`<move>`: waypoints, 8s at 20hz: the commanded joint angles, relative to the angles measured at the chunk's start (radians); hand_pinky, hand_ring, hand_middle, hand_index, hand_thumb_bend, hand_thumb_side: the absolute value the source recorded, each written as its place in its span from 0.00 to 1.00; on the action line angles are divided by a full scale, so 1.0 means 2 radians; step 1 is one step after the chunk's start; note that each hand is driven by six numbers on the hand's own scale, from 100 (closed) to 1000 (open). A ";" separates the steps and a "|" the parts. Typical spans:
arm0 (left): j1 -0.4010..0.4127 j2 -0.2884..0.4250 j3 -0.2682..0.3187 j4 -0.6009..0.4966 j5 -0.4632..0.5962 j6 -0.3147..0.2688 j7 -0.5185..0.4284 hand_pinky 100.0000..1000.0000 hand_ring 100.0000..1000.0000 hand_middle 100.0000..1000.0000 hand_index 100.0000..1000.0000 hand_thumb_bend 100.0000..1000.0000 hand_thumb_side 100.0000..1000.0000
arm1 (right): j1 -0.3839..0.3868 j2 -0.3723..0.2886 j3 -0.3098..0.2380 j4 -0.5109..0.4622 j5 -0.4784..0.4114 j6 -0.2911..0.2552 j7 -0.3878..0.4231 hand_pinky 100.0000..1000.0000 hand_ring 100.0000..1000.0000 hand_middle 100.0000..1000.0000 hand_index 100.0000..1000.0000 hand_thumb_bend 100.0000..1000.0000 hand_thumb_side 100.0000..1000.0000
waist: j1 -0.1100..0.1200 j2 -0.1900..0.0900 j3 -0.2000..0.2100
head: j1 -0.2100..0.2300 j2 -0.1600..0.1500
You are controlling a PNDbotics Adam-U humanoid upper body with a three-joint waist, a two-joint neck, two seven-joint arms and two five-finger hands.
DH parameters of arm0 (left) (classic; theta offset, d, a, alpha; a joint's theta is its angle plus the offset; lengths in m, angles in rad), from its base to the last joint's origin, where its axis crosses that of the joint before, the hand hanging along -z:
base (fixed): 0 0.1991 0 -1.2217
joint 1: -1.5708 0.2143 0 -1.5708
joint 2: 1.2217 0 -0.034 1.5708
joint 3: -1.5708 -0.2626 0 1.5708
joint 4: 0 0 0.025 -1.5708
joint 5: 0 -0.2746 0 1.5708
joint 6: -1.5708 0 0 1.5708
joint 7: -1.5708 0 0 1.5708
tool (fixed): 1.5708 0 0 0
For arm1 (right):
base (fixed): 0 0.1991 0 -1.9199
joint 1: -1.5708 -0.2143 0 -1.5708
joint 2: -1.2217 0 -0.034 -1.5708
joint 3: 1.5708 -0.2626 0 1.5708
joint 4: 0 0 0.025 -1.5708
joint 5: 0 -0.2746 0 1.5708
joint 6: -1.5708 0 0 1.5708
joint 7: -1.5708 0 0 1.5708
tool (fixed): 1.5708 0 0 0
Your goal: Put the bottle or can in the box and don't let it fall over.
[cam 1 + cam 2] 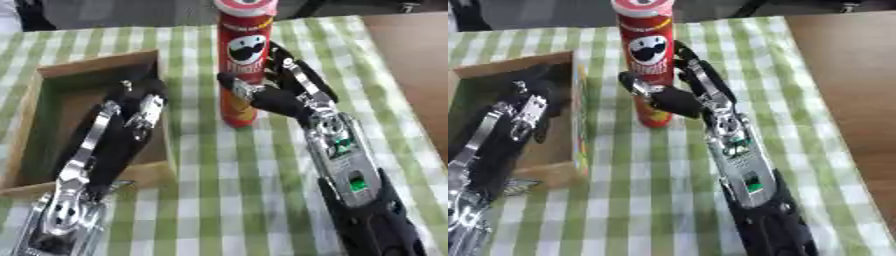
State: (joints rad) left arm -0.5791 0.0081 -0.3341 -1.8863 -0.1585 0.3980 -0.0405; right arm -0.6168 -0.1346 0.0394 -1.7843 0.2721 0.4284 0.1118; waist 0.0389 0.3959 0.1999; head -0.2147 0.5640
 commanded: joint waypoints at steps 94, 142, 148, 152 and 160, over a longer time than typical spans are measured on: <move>-0.043 -0.010 0.046 0.010 0.015 -0.018 -0.017 0.92 0.76 0.08 0.97 0.00 0.73 | -0.052 0.038 0.008 0.009 -0.006 -0.029 0.004 0.98 0.85 0.90 0.79 0.51 0.05 | -0.005 0.029 0.012 | -0.016 -0.047; -0.032 -0.016 0.035 -0.003 0.040 -0.020 -0.033 0.96 0.78 0.15 0.94 0.00 0.81 | -0.092 0.065 0.008 -0.005 -0.013 -0.068 -0.035 0.93 0.63 0.72 0.59 0.00 0.18 | -0.011 -0.001 0.006 | -0.018 -0.026; -0.023 -0.014 0.031 -0.002 0.040 -0.016 -0.047 0.95 0.77 0.13 0.91 0.00 0.84 | -0.110 0.071 0.010 -0.006 -0.017 -0.079 -0.045 0.92 0.60 0.70 0.56 0.00 0.16 | -0.010 -0.010 0.003 | -0.020 -0.019; -0.019 -0.014 0.029 -0.001 0.039 -0.014 -0.052 0.95 0.76 0.12 0.90 0.00 0.84 | -0.118 0.079 0.012 -0.002 -0.013 -0.085 -0.047 0.92 0.58 0.68 0.54 0.00 0.16 | -0.010 -0.016 0.001 | -0.021 -0.016; -0.006 -0.006 0.016 -0.001 0.036 -0.012 -0.078 0.94 0.76 0.11 0.89 0.00 0.85 | -0.140 0.091 0.018 0.015 -0.013 -0.095 -0.043 0.92 0.58 0.67 0.53 0.00 0.13 | -0.013 -0.030 -0.005 | -0.016 0.000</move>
State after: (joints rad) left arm -0.5849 -0.0173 -0.2942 -1.8736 -0.0806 0.3745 -0.1841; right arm -0.8743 0.0390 0.0692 -1.7499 0.2497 0.2455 0.0258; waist 0.0137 0.3661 0.1895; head -0.2483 0.5599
